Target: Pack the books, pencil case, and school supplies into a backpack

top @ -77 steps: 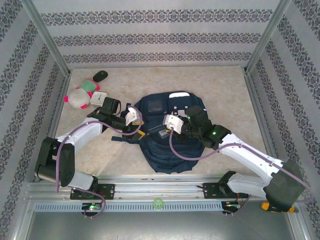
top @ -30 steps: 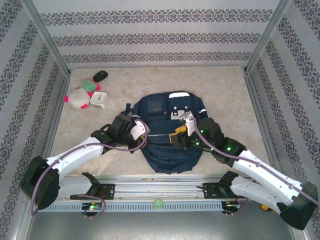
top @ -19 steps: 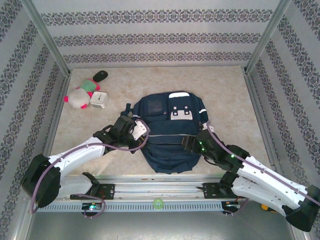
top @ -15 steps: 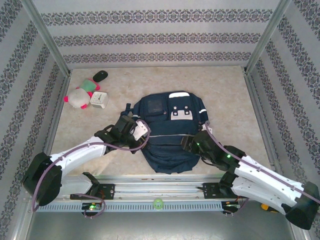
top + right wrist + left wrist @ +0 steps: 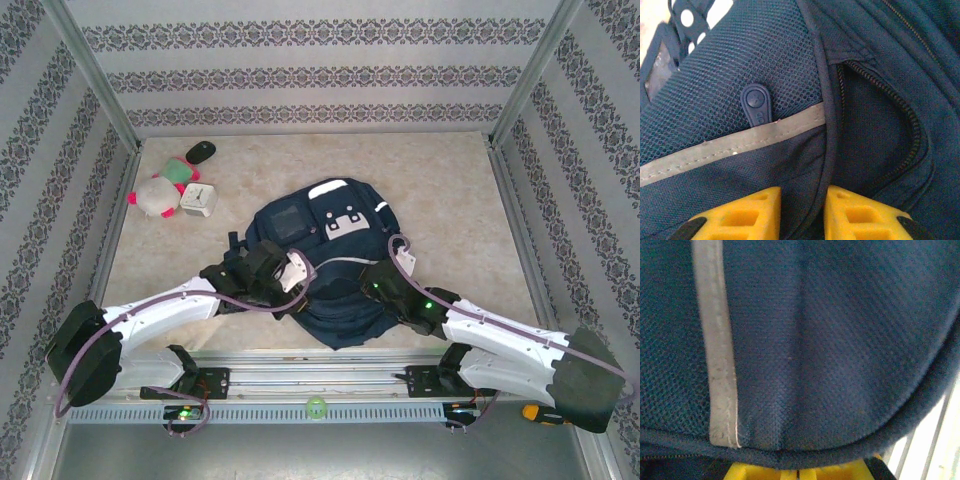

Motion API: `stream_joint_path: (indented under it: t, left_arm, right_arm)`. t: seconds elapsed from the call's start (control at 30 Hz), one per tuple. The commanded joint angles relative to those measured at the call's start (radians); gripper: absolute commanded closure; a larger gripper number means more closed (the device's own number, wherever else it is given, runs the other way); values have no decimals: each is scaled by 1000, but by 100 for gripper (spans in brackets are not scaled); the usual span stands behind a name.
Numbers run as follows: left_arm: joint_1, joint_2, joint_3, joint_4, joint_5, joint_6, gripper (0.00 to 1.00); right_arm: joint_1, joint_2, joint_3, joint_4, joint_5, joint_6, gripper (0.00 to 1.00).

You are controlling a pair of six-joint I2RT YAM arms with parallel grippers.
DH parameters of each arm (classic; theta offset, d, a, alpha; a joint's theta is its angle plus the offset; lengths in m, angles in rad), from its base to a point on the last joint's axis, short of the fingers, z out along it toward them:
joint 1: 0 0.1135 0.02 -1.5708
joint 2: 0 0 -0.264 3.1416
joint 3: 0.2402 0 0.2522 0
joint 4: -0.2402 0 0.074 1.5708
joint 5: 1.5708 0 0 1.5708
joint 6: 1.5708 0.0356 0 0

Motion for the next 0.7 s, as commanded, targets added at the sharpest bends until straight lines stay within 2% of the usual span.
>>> stream_joint_path:
  t: [0.0, 0.03, 0.1, 0.13, 0.2, 0.23, 0.27, 0.33, 0.43, 0.5, 0.6, 0.67]
  left_arm:
    - [-27, -5, 69, -22, -74, -53, 95]
    - [-26, -8, 68, -47, -166, -56, 97]
    - [-23, -11, 64, -73, -223, -32, 97]
    - [-23, -11, 62, -80, -231, -26, 97]
    - [-23, -9, 59, -82, -240, -31, 98]
    - [-23, -5, 52, -67, -239, -50, 98]
    - [-23, 0, 32, -13, -227, -98, 99]
    - [-22, -2, 11, 38, -216, -135, 99]
    - [-23, -2, -8, 71, -212, -154, 100]
    - [-23, -2, -12, 65, -214, -144, 100]
    - [-23, -4, -8, 54, -213, -123, 100]
    - [-23, -7, -10, 59, -211, -120, 100]
  right_arm:
    - [6, -48, 52, 46, 7, -72, 66]
    - [5, -87, 71, 1, 12, -115, 58]
    - [5, -149, 121, -103, 6, -164, 43]
    - [7, -176, 141, -154, -8, -180, 39]
    - [10, -195, 159, -192, -29, -177, 36]
    - [22, -221, 166, -227, -100, -125, 33]
    - [46, -229, 150, -200, -158, -56, 33]
    - [101, -230, 127, -146, -186, 23, 33]
    - [201, -242, 109, -110, -128, 126, 32]
    - [250, -232, 69, 1, -101, 184, 31]
    - [273, -158, 35, 135, -87, 270, 31]
    - [277, -94, 24, 217, -70, 296, 35]
